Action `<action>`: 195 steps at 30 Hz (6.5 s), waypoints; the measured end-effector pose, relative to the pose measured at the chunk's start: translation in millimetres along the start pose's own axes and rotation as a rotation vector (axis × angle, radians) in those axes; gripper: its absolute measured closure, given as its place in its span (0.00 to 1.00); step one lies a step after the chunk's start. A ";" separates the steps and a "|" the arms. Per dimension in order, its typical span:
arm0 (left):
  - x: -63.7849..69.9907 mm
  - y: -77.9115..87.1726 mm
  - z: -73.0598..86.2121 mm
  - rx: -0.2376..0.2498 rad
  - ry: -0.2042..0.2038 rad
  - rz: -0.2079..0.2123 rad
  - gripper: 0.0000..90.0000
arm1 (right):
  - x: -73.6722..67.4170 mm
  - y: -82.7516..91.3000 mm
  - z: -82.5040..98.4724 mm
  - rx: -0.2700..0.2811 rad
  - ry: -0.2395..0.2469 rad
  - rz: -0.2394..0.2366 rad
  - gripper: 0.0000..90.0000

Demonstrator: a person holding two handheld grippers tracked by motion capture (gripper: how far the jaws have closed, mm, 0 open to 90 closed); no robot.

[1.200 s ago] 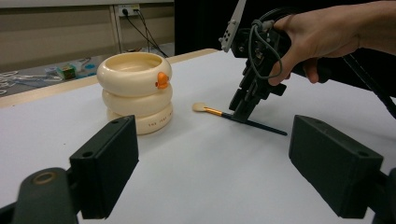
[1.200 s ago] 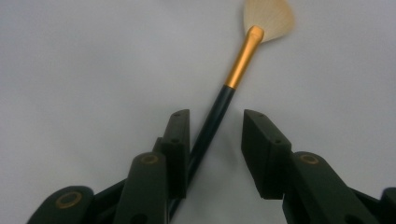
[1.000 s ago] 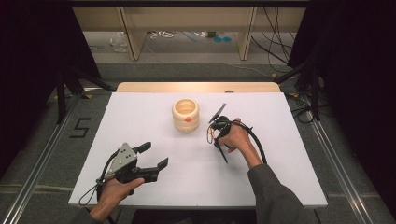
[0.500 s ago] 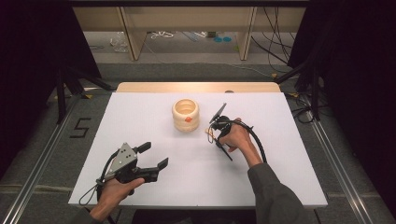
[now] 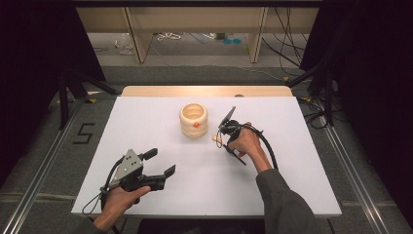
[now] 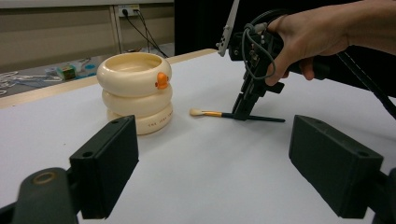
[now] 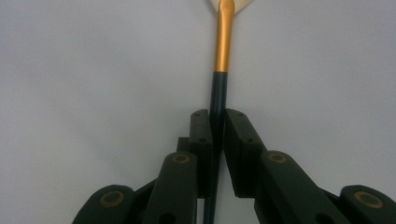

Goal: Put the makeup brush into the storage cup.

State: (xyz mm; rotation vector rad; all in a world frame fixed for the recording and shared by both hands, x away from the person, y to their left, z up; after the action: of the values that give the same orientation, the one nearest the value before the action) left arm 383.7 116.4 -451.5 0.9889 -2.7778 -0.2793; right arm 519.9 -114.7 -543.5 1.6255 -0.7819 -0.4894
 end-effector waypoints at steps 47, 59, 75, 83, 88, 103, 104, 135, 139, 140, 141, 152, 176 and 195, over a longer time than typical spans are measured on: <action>-1.0 -0.1 0.6 -0.004 0.001 -0.003 0.17 | 13.9 43.2 -1.4 0.211 -0.010 -0.067 0.93; -1.1 -0.1 0.7 -0.006 -0.001 -0.004 0.17 | 22.5 66.0 -4.0 0.369 -0.051 -0.075 0.93; -1.2 -0.2 1.1 -0.007 -0.001 -0.004 0.17 | 26.9 77.6 -14.1 0.522 -0.086 -0.085 0.92; -1.4 -0.2 1.0 -0.006 -0.001 -0.004 0.17 | 28.7 86.6 -23.4 0.644 -0.138 -0.084 0.93; -1.6 0.0 0.9 -0.005 0.000 -0.006 0.17 | 30.3 90.5 -24.3 0.669 -0.129 -0.087 0.93; -1.2 -0.2 1.2 -0.008 -0.001 -0.005 0.17 | 30.0 99.6 -38.2 0.796 -0.151 -0.078 0.92; -1.2 -0.2 1.2 -0.008 -0.001 -0.005 0.17 | 30.4 100.8 -38.8 0.803 -0.150 -0.079 0.93; -1.0 -0.4 1.4 -0.008 0.001 -0.003 0.17 | 16.9 119.1 -77.6 0.998 -0.160 -0.091 0.93; -1.3 -0.2 1.3 -0.007 0.001 -0.003 0.17 | 16.3 120.5 -85.0 1.012 -0.147 -0.083 0.93; -1.3 -0.2 1.3 -0.007 0.001 -0.003 0.17 | 16.3 120.5 -85.0 1.012 -0.147 -0.083 0.93; -1.3 -0.3 1.3 -0.007 0.001 -0.003 0.17 | 16.7 120.7 -85.9 1.013 -0.145 -0.080 0.93; -0.4 -0.3 1.3 -0.007 0.003 0.002 0.17 | 15.7 121.2 -97.4 1.025 -0.153 -0.087 0.93; -0.7 1.0 -0.1 -0.002 0.003 0.001 0.17 | 1.8 114.4 -140.5 1.004 -0.152 -0.107 0.93; -0.1 0.2 0.4 -0.004 0.002 0.003 0.17 | 6.3 111.7 -145.4 0.996 -0.182 -0.122 0.93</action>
State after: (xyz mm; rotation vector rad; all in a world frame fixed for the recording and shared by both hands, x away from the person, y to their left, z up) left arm 383.6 116.7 -451.8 0.9836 -2.7753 -0.2827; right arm 600.6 -26.5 -404.3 2.5808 -1.1678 -0.3426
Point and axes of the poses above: each handheld gripper's, and its own axes: y roughly backward along the jaws, z roughly out of its underside, x roughly to its right, the point moved 9 cm from there along -y, roughly forward along the jaws, and after that the axes turned 8 degrees about z, right-handed, at the moved point
